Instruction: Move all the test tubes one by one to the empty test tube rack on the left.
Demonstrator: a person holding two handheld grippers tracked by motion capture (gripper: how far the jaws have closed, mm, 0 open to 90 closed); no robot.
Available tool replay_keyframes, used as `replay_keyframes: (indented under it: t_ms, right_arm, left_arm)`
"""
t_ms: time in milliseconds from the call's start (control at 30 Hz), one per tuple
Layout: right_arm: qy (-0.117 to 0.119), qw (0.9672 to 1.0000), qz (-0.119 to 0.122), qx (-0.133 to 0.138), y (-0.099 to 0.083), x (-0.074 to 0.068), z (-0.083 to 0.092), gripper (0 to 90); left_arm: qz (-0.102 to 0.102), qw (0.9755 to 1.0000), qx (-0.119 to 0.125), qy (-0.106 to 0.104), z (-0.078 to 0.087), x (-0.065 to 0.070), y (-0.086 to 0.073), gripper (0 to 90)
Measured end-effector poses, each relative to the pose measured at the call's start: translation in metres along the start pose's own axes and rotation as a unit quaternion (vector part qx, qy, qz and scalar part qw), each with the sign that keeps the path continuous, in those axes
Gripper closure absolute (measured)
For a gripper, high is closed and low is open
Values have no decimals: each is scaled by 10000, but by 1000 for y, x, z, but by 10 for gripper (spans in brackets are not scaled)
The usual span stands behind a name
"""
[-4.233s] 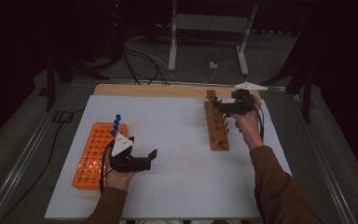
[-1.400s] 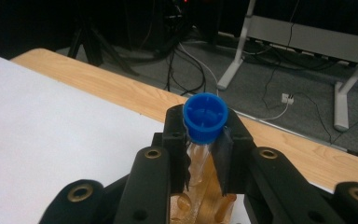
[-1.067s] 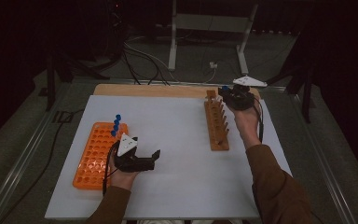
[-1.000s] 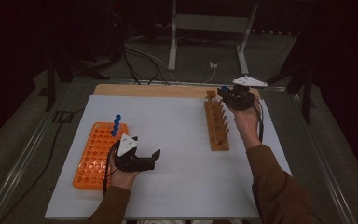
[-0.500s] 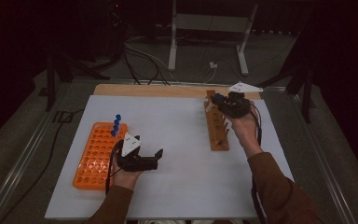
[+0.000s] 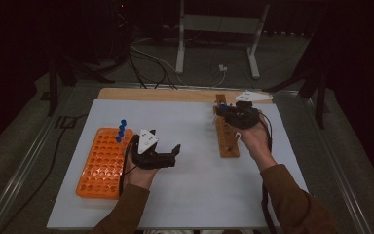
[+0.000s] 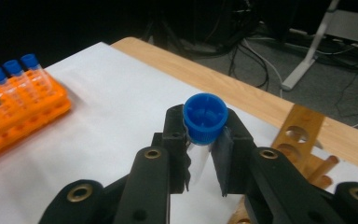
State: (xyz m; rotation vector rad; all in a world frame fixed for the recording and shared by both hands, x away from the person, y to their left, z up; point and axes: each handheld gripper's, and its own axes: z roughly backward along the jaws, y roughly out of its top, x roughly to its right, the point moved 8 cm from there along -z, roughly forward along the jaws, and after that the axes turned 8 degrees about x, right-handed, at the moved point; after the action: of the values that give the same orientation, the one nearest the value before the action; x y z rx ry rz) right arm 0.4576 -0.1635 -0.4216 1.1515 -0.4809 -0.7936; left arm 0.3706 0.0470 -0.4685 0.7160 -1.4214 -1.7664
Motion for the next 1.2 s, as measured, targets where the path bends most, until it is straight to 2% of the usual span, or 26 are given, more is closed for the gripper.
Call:
replay_keyframes:
  t_ms: [67, 167, 367, 533, 667, 833, 1000, 1133, 1200]
  right_arm:
    - [49, 10000, 22, -42, -1, -4, 0, 768]
    - [148, 9999, 10, -85, -2, -11, -1, 767]
    - [303, 9993, -9, -204, -7, -23, -6, 767]
    - [463, 9985, -64, -268, -9, -33, -9, 766]
    - [568, 9978, -37, -351, -11, -41, -13, 766]
    - [671, 9970, 6, -381, -12, -50, -17, 766]
    - [778, 9959, 52, -456, -13, -60, -20, 766]
    - [876, 9950, 47, -484, -13, -68, -24, 766]
    - [904, 9946, 61, -506, -14, -71, -25, 766]
  left_arm:
    - [-59, 10000, -3, 24, -5, 2, 4, 26]
    - [-25, 10000, -50, 9, -14, 3, 6, 26]
    - [-148, 9998, -144, -43, -26, 6, 8, 24]
    - [-76, 9998, -151, -88, -34, 6, 9, 22]
    - [-161, 9997, -158, -71, -40, 8, 9, 27]
    - [-72, 9997, -182, -164, -48, 11, 7, 46]
    - [-226, 9990, -300, -260, -54, 19, 2, 113]
    - [-361, 9985, -283, -284, -57, 25, 3, 230]
    - [-422, 9983, -278, -306, -59, 28, 3, 322]
